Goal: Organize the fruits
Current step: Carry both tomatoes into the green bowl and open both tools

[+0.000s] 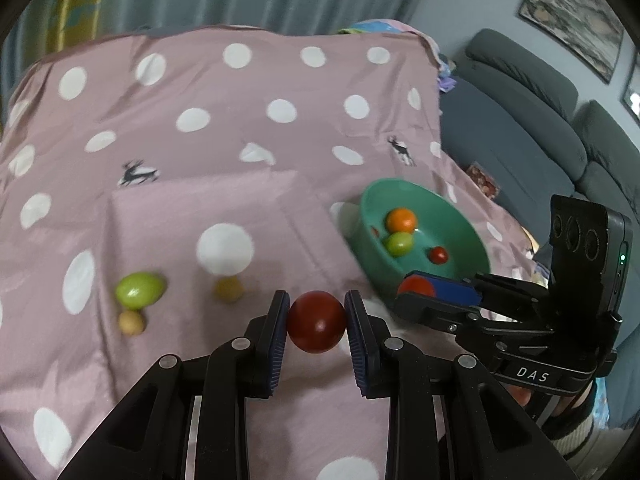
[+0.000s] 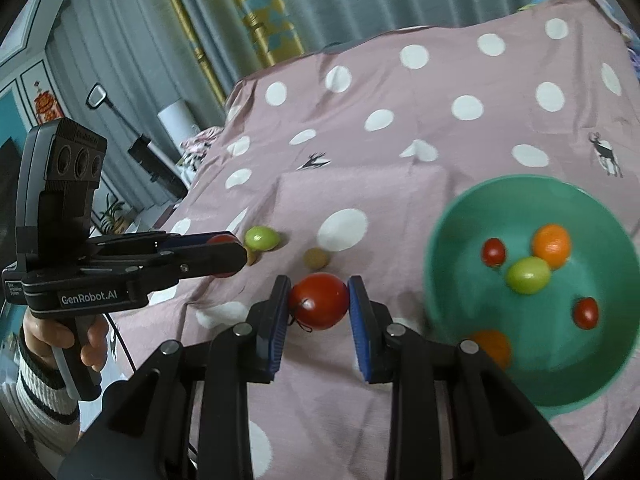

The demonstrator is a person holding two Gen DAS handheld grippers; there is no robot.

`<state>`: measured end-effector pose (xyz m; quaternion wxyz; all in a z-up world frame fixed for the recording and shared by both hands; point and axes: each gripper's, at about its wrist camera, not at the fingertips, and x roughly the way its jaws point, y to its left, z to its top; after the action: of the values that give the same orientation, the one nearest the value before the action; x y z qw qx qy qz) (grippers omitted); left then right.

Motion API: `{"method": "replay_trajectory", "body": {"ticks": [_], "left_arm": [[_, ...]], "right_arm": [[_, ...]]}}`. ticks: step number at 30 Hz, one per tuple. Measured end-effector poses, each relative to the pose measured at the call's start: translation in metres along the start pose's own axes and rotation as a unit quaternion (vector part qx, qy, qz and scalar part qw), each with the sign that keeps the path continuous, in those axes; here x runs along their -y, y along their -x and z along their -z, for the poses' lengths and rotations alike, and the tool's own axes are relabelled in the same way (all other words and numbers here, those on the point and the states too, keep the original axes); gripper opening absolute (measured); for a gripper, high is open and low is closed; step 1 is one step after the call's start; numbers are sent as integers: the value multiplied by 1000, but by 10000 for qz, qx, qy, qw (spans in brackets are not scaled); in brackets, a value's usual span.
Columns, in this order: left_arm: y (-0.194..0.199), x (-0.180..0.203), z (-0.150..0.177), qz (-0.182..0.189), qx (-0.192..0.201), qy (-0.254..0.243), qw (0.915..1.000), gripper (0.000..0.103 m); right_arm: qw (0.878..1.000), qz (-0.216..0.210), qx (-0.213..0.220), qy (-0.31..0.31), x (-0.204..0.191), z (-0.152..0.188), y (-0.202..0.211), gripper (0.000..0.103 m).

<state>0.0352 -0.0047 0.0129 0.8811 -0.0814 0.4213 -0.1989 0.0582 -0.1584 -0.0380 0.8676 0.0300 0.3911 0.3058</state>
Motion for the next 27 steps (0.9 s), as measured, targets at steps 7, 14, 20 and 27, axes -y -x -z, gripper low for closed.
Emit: {"method": "replay_trajectory", "body": {"ticks": [7,14,20,27], "left_arm": [[-21,32,-19,224,-53,-325,9992,29],[-52,60,-36,495,-241,-547,9970,29],[-81,80,-41,595,-473,-723,9945,29],[-108,92,-37,524,-750,-878,9919,29]], "right_arm": [[9991,207,220,-288,29,2,20,29],[9966,468,358,-578,59,7,35,29],[9938,687,389,-787,82,13,41,30],[9917,872,330,-887,98,21,42,30]]}}
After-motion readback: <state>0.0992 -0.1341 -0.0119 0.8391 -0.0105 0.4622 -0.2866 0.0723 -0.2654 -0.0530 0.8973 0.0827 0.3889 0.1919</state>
